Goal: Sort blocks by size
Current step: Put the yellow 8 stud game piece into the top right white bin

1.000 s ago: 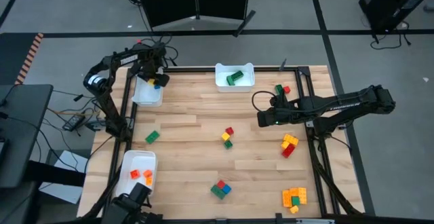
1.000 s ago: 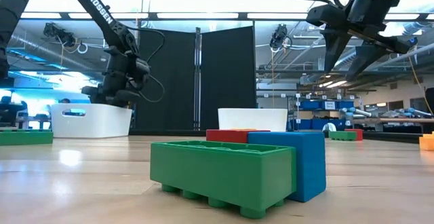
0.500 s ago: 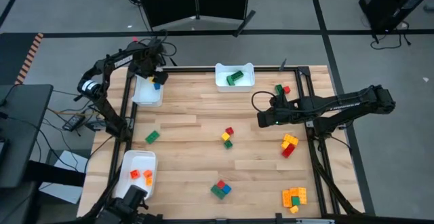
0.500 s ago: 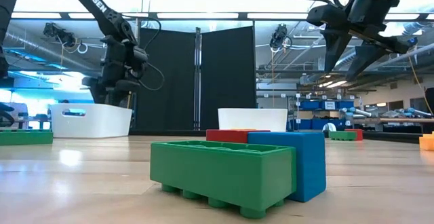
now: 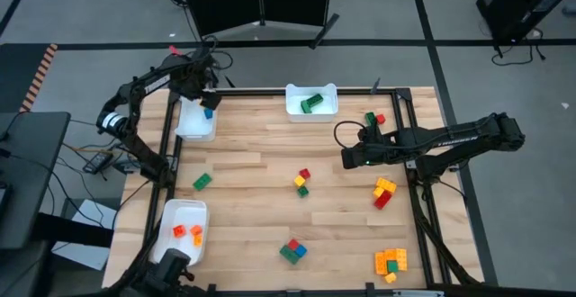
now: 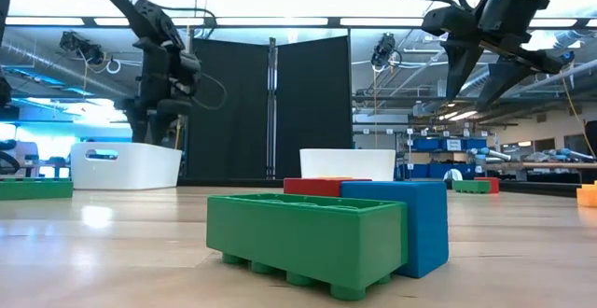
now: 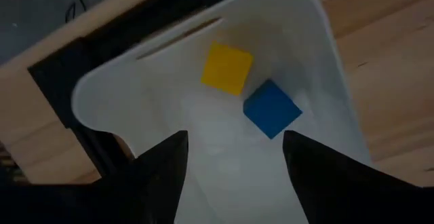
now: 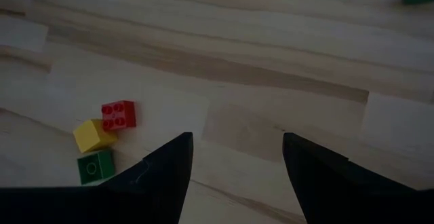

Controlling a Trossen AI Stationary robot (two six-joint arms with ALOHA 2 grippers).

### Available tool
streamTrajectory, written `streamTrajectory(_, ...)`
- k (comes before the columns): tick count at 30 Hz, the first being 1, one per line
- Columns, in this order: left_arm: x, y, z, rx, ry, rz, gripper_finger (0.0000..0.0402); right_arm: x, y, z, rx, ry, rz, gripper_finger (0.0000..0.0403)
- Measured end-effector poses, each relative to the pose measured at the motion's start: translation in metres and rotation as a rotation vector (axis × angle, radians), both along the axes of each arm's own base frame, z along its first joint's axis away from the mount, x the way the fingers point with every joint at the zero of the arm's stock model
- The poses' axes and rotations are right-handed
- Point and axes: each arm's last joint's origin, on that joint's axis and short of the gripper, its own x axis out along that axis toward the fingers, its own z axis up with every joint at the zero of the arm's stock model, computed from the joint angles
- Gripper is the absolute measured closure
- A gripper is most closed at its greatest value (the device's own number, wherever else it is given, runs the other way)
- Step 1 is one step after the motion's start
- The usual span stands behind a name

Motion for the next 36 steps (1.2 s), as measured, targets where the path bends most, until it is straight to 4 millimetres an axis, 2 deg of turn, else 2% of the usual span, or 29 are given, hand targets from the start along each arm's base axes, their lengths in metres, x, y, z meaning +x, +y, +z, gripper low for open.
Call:
streamTrajectory(7, -0.001, -0.013, 0.023, 0.08, -0.039, -0.069, 0.0151, 0.0, 0.0, 0.0, 0.0, -0.001, 0.0, 0.0163)
streamTrajectory(11, 0.009, -0.028, 0.043, 0.137, -0.15, -0.179, 0.0151, 0.0, 0.0, 0.0, -0.003, -0.002, -0.001, 0.0163)
streamTrajectory(15, 0.022, -0.053, 0.067, 0.248, -0.333, -0.322, 0.0151, 0.0, 0.0, 0.0, -0.005, -0.001, 0.001, 0.0163)
streamTrajectory(20, 0.037, -0.098, 0.078, 0.397, -0.529, -0.554, 0.0151, 0.0, 0.0, 0.0, -0.015, 0.007, 0.024, 0.0163)
streamTrajectory(23, 0.04, -0.127, 0.073, 0.448, -0.634, -0.707, 0.0151, 0.0, 0.0, 0.0, -0.03, 0.026, 0.077, 0.0163)
streamTrajectory(27, 0.042, -0.159, 0.054, 0.432, -0.734, -0.844, 0.0151, 0.0, 0.0, 0.0, -0.055, 0.052, 0.152, 0.0163)
streamTrajectory(31, 0.041, -0.18, 0.031, 0.352, -0.735, -0.925, 0.0151, 0.0, 0.0, 0.0, -0.069, 0.064, 0.195, 0.0163)
streamTrajectory(36, 0.049, -0.203, 0.016, 0.285, -0.77, -1.012, 0.0151, 0.001, 0.001, 0.0, -0.033, 0.073, 0.25, 0.0163)
